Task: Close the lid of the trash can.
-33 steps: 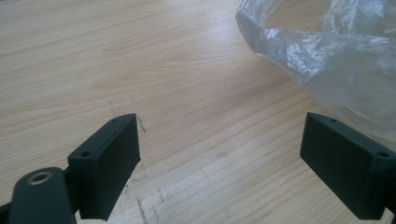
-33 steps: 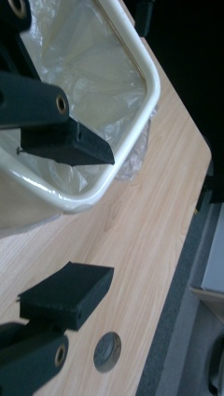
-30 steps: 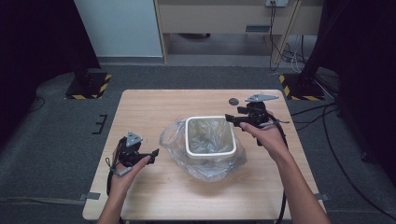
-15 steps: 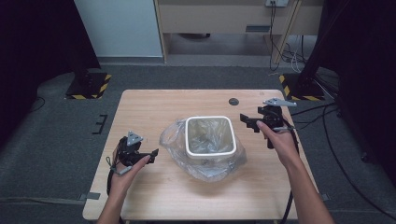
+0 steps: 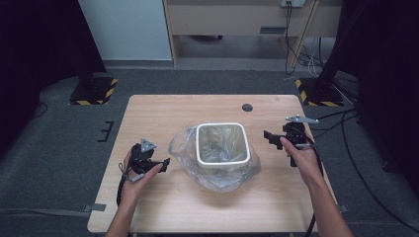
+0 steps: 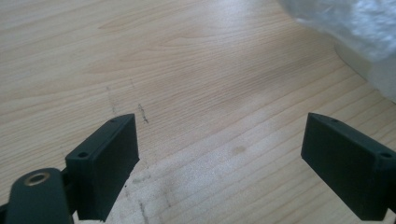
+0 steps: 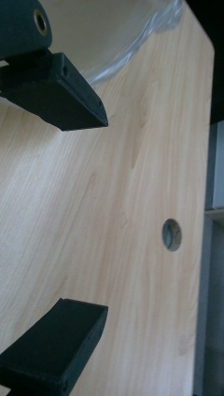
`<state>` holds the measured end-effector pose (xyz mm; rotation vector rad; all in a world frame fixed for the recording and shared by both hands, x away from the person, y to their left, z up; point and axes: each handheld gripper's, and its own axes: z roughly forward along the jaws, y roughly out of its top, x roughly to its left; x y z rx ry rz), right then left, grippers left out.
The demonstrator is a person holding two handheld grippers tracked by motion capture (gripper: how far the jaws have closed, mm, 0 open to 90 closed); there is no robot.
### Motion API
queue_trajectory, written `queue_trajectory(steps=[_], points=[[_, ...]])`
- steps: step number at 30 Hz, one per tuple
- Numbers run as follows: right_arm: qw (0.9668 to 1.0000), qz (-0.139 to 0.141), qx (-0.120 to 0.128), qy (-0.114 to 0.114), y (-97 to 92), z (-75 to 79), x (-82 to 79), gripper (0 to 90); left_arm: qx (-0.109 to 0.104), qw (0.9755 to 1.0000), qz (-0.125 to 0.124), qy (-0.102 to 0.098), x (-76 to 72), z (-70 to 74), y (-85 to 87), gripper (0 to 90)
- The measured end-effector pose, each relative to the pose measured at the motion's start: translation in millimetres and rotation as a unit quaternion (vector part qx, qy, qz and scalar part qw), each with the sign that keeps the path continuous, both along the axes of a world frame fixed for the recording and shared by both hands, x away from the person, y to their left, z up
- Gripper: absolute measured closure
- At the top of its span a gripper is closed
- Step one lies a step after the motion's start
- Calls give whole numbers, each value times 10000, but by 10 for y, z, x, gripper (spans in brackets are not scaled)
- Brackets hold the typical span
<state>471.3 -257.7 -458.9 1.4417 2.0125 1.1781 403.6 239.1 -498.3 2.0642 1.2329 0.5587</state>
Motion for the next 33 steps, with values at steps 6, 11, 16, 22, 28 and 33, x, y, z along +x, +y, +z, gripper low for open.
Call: queue_trajectory(steps=[6, 11, 16, 22, 28, 33], points=[[9993, -85, -188, 312, -29, -232, -15, 92, 119, 9998, 30, 154, 94, -102, -37, 103], [9980, -187, -335, 500, -51, -388, -25, 96, 183, 9994, 77, 279, 160, -178, -35, 103], [9965, -364, -473, 579, -114, -493, -22, 100, 257, 9990, 164, 318, 206, -236, -13, 103], [9944, -584, -639, 604, -140, -615, -28, 106, 218, 9988, 203, 397, 242, -298, 1, 93], [9920, -603, -913, 629, -135, -730, -45, 108, 51, 9992, 160, 372, 249, -334, 15, 63], [9918, -610, -1016, 471, -149, -794, -97, 95, 20, 9995, 100, 311, 254, -365, -1, 6]])
